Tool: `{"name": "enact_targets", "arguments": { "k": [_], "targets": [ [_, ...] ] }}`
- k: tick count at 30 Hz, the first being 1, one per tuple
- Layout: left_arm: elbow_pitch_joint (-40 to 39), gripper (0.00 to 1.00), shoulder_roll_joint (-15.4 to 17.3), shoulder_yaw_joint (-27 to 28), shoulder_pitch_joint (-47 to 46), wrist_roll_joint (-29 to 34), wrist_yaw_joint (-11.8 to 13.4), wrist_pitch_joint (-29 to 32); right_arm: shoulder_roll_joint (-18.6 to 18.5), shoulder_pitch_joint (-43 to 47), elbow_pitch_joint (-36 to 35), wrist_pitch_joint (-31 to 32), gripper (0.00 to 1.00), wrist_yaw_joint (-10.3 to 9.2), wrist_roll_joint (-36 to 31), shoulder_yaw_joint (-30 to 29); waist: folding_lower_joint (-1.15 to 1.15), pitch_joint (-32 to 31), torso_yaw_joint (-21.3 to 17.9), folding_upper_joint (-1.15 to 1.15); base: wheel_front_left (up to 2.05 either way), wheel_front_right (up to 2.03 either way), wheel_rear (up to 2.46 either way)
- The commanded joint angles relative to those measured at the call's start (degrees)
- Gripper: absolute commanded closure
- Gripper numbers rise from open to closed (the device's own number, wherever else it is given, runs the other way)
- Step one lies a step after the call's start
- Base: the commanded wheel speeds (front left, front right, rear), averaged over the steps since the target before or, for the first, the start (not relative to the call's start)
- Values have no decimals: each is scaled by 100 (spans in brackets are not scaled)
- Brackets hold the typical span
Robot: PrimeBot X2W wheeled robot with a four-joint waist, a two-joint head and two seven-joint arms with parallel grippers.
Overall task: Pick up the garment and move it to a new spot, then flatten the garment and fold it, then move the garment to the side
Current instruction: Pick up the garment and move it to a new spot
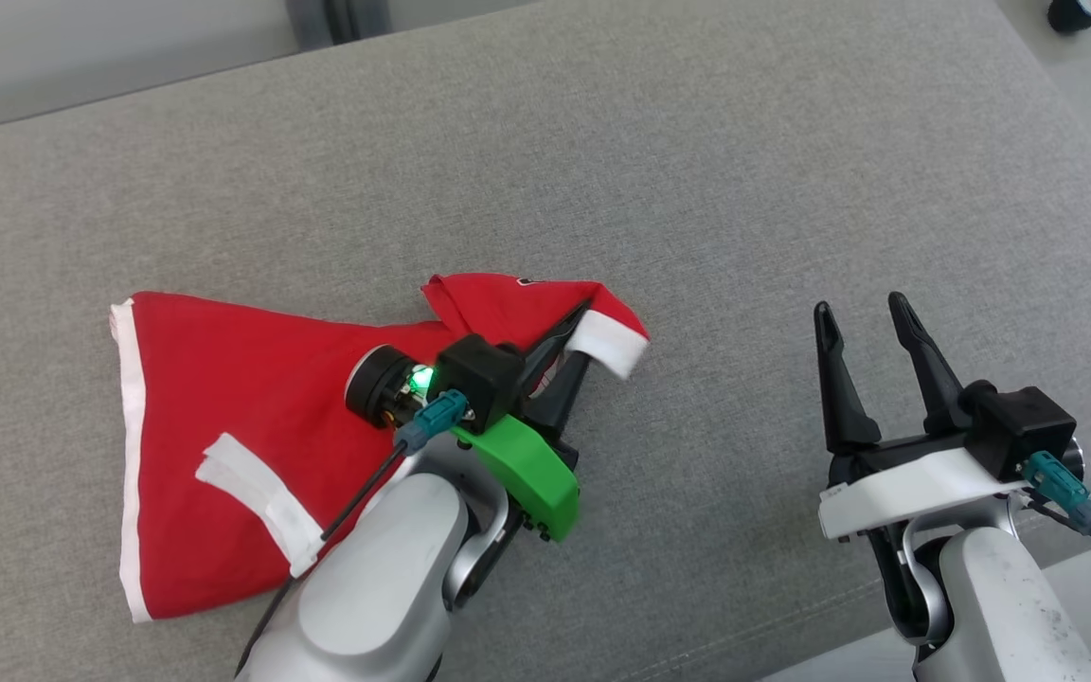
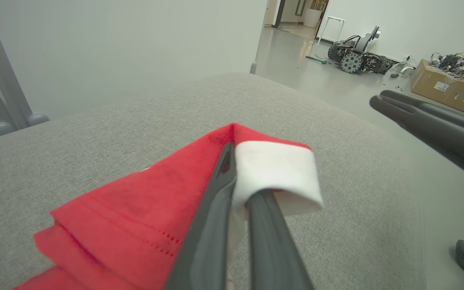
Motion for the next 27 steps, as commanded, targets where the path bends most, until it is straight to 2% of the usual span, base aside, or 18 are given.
{"name": "enact_targets", "arguments": {
  "k": [1, 7, 11, 19, 25, 27],
  "targets": [
    [21, 0, 36, -52, -87, -15, 40, -74, 20, -102, 24, -26, 0, 1, 31, 16, 0, 237, -154, 0, 0, 0, 0],
    [-54, 0, 65, -106, 149, 40, 187, -327, 16, -25, 104, -55, 0, 1, -53, 3, 0, -164, 387, 0, 0, 0, 0],
    [-368, 0, 270, 105, 443, 6, 403, -420, 18, 98, 128, -60, 0, 1, -114, -14, 0, -425, 791, 0, 0, 0, 0],
    [-1109, 0, 824, 1216, 1238, -264, 1136, -492, -33, 213, 8, 42, 0, 1, -215, -71, 0, -700, 1312, 0, 0, 0, 0],
    [-1564, 0, 1154, 2305, 1916, -287, 1472, -494, -45, 314, -110, 174, 0, 1, -242, -75, 0, -878, 1465, 0, 0, 0, 0],
    [-1656, 0, 1227, 2507, 2120, -242, 1456, -493, -56, 371, -148, 210, 0, 1, -228, -85, 0, -932, 1493, 0, 0, 0, 0]
  ]
}}
